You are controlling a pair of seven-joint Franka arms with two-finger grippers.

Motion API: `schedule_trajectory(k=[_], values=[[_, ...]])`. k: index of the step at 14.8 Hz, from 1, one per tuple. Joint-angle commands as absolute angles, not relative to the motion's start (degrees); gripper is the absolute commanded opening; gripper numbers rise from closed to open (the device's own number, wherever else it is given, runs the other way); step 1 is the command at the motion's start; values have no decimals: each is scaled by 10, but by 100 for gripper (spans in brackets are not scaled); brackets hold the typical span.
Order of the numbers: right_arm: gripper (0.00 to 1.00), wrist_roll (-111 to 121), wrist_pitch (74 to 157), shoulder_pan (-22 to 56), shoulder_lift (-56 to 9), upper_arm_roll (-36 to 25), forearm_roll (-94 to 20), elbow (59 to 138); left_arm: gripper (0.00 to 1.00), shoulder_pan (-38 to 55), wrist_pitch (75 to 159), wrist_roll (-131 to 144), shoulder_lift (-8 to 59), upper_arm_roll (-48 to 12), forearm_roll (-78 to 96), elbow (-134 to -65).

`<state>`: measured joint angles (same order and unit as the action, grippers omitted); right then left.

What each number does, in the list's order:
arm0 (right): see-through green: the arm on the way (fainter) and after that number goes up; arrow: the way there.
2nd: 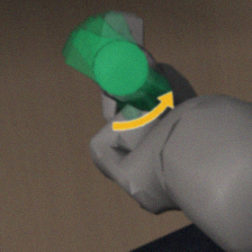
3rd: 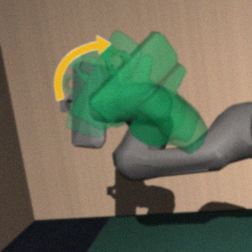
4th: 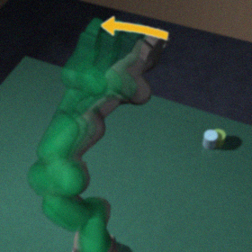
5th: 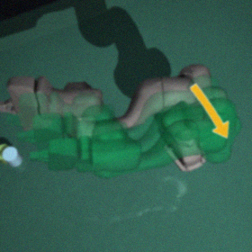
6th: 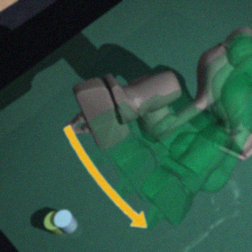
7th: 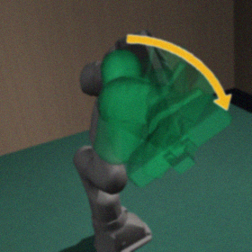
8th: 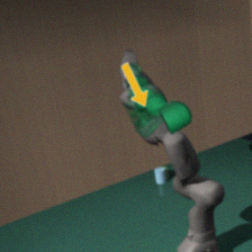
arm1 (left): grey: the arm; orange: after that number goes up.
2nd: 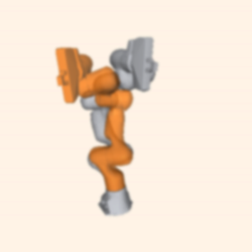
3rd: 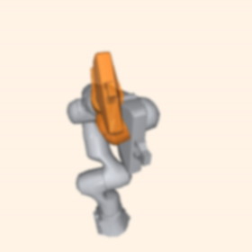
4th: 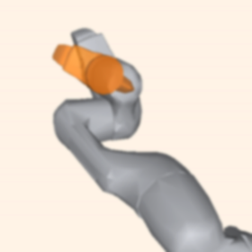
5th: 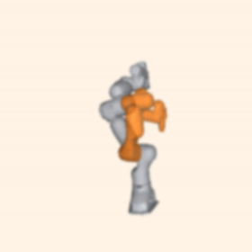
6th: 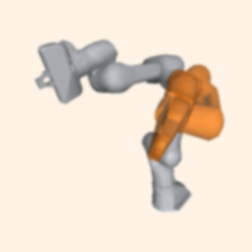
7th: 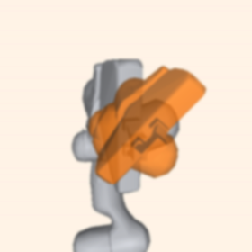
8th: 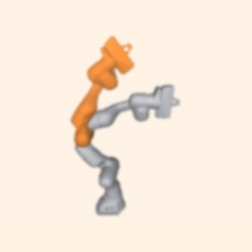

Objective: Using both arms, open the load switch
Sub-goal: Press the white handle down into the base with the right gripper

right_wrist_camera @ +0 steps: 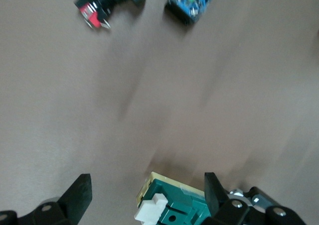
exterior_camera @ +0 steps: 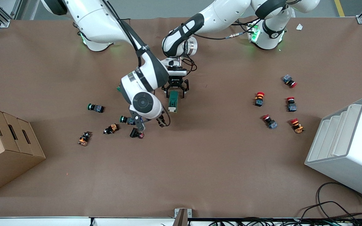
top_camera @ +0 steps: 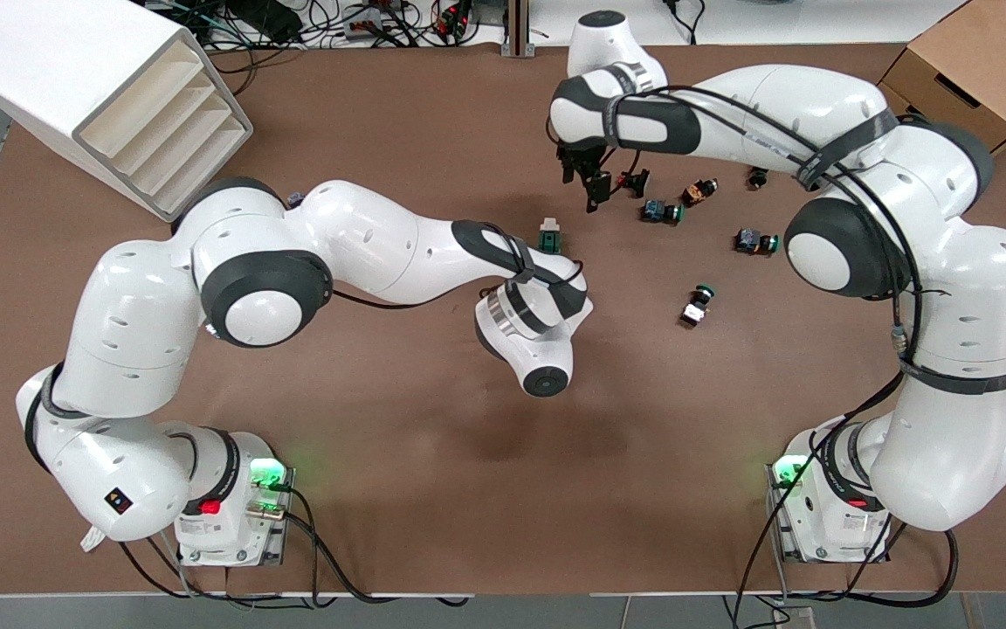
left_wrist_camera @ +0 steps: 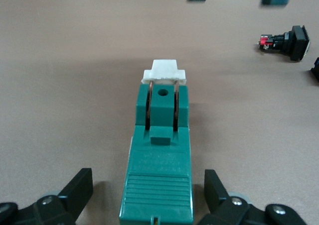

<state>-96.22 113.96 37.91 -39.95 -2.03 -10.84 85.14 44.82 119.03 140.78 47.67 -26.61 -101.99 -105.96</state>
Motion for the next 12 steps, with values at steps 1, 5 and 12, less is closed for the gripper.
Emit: schedule_trajectory(k=[1, 5, 12], values=[[100, -1000, 1153, 395, -420, -25, -119, 840, 99, 454, 1188, 1420, 485, -265, -1031, -1053], [100, -1040, 1157, 410, -427, -25, -123, 841, 99, 454, 1188, 1419, 485, -265, -1031, -1056], [100, -1058, 1087, 432, -421, -10, -127, 839, 99, 454, 1187, 1419, 484, -265, -1031, -1059]])
